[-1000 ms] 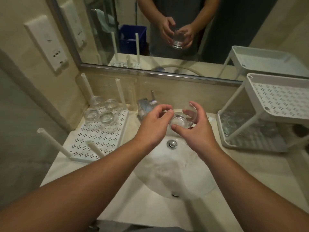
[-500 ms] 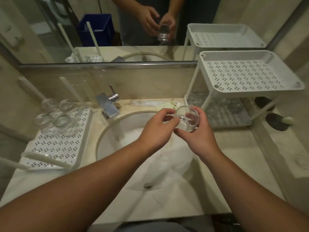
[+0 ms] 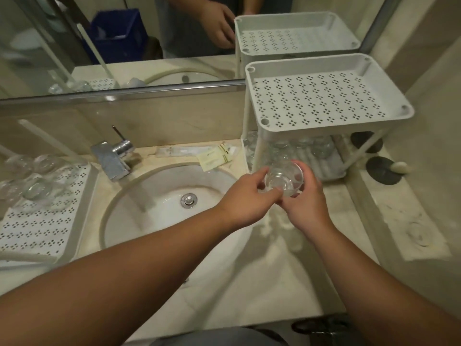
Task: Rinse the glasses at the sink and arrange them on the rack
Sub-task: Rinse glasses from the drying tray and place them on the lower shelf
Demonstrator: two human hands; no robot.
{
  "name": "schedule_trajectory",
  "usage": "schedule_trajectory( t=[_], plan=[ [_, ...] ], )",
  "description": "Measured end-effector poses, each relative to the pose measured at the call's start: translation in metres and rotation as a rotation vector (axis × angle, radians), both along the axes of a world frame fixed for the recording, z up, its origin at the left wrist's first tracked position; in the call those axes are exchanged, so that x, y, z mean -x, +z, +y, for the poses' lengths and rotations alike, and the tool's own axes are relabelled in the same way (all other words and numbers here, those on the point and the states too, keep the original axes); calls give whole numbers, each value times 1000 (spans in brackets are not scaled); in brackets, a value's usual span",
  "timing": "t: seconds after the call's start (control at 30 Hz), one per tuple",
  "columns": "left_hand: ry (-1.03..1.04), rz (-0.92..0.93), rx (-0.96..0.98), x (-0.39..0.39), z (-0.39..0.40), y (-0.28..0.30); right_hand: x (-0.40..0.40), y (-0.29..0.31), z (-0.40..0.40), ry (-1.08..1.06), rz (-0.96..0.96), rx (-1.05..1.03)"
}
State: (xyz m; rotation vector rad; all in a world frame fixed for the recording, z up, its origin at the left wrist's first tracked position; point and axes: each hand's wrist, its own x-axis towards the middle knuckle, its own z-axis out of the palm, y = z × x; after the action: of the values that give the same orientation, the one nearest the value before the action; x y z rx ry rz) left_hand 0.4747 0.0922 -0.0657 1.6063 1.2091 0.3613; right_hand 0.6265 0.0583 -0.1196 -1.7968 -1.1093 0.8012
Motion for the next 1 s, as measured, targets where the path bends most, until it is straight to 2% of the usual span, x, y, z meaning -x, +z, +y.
schedule_trajectory(
  t=[0.27, 0.5, 1.0],
  plan=[
    [21, -26, 217, -64, 21, -5, -60, -20, 28, -71, -78, 84],
    [61, -64, 327, -104, 48, -16, -95, -40, 63, -109, -89, 76],
    [67, -13, 395, -130, 83, -51, -113, -78, 106, -153, -183, 227]
  ],
)
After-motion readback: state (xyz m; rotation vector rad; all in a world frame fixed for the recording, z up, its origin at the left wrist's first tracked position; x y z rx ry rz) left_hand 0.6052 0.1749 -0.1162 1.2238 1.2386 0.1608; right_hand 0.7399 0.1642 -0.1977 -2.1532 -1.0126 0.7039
